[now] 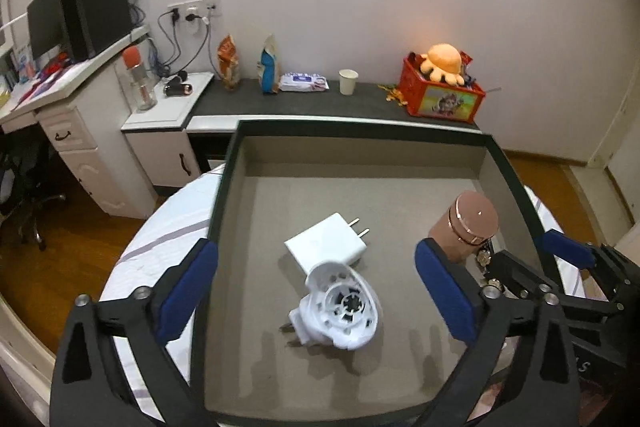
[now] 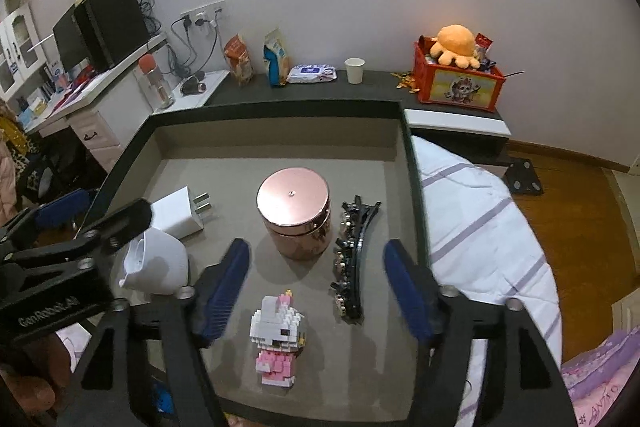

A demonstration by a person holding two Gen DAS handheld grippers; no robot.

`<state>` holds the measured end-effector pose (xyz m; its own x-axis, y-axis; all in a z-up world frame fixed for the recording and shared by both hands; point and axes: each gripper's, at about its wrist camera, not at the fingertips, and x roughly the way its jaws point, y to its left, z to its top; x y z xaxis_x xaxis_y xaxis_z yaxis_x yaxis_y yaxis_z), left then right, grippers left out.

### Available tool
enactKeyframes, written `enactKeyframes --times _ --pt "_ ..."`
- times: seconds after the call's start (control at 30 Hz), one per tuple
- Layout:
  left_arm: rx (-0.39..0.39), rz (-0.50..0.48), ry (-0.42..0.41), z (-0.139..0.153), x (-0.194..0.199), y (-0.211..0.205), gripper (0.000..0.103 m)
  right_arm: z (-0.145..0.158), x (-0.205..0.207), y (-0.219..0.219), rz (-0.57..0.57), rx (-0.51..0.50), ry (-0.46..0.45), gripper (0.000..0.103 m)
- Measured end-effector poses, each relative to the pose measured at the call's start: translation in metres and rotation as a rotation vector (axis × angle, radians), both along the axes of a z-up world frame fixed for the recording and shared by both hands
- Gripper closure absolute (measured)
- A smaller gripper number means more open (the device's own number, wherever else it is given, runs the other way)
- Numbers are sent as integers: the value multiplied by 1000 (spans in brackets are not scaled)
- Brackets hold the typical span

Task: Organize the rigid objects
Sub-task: 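Carry the plug adapter into the box with the left gripper while the right gripper drops the clip there, then withdraw both grippers and move the left gripper over the black remote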

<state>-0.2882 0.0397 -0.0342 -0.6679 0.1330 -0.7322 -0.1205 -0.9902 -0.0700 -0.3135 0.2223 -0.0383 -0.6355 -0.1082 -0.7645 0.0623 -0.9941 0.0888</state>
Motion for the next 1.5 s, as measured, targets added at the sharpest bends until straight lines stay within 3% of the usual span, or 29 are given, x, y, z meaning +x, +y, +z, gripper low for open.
enactKeyframes --times 0.3,0.67,1.0,1.17,1.5 --pt "56 22 62 32 56 -27 0 31 35 -4 24 1 61 22" --pt "72 52 95 41 157 -64 0 53 138 7 41 -33 116 22" --pt "67 67 0 0 218 -67 0 18 213 20 -10 -56 31 22" --pt "53 58 -57 -20 226 -61 0 -6 224 19 -9 -64 -38 22" --pt "41 -8 -81 -26 229 -34 0 -14 220 31 -55 -46 -47 22"
